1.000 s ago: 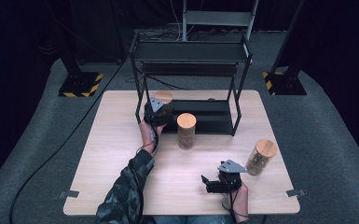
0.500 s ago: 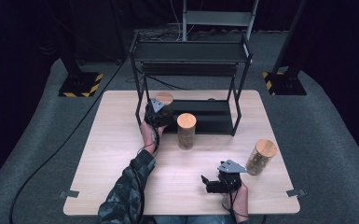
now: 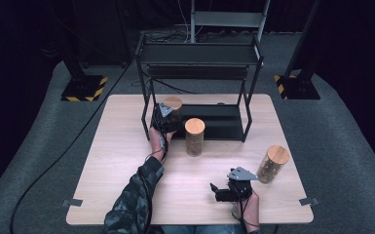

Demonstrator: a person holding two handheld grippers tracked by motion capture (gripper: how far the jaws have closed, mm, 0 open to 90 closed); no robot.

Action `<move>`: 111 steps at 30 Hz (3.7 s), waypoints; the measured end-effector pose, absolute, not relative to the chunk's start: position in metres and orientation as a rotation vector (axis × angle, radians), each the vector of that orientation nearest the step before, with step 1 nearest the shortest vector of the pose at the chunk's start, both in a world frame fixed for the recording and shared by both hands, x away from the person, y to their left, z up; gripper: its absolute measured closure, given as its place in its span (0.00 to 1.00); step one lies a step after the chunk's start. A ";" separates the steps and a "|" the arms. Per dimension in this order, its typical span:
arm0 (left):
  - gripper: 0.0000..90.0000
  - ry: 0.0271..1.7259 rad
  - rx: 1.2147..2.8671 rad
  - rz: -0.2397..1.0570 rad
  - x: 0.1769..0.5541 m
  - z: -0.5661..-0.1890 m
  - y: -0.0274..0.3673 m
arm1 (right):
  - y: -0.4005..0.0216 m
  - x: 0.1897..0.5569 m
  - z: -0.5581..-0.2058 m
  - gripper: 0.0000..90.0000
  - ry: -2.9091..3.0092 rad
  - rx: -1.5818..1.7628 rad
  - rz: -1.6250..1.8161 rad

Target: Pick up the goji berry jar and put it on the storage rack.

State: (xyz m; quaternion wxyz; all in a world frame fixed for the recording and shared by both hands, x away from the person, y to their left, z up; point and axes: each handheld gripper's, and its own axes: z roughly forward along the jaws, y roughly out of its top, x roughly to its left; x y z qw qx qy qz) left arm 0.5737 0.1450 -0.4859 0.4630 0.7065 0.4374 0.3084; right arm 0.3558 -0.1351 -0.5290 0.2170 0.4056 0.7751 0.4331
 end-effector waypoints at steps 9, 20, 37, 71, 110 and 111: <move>0.27 1.080 1.684 0.721 0.574 -0.491 0.150 | -0.135 0.356 -0.529 0.01 2.146 1.122 1.199; 0.27 1.076 1.685 0.729 0.574 -0.491 0.146 | -0.135 0.355 -0.529 0.01 2.141 1.121 1.197; 0.27 1.074 1.682 0.728 0.574 -0.492 0.145 | -0.135 0.355 -0.529 0.01 2.140 1.122 1.195; 0.00 1.039 1.921 0.639 0.574 -0.483 0.159 | -0.135 0.355 -0.529 0.01 2.140 1.124 1.189; 0.00 0.895 2.196 0.477 0.476 -0.505 0.200 | -0.134 0.356 -0.529 0.01 2.157 1.119 1.193; 0.00 0.902 2.196 0.481 0.472 -0.506 0.203 | -0.134 0.356 -0.529 0.01 2.157 1.118 1.194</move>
